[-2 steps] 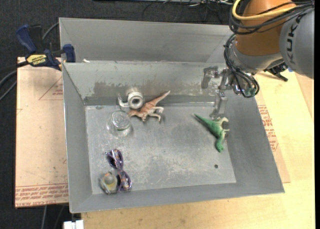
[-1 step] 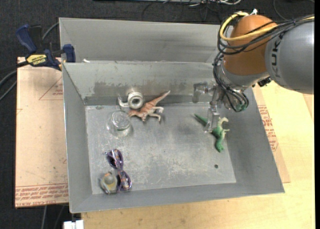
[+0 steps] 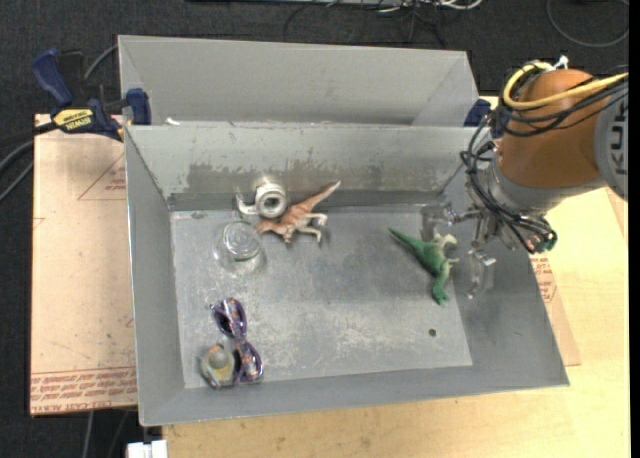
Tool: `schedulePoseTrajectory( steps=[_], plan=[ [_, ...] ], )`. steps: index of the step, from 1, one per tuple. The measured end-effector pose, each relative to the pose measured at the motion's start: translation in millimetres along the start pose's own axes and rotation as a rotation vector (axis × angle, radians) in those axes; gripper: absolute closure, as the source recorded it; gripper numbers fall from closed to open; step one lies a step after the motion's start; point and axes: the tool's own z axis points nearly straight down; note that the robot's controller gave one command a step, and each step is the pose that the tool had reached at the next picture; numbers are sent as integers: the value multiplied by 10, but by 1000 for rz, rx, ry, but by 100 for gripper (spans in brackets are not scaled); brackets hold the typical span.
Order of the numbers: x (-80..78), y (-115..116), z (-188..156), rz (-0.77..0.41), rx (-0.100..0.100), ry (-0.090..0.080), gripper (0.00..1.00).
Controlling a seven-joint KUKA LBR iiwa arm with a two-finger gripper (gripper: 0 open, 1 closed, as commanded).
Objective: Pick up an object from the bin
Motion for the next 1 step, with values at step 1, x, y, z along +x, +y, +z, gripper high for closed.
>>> schedulePoseTrajectory(
  steps=[1],
  plan=[
    [-99, 1, 448, 6, 0, -3, 0]
  ],
)
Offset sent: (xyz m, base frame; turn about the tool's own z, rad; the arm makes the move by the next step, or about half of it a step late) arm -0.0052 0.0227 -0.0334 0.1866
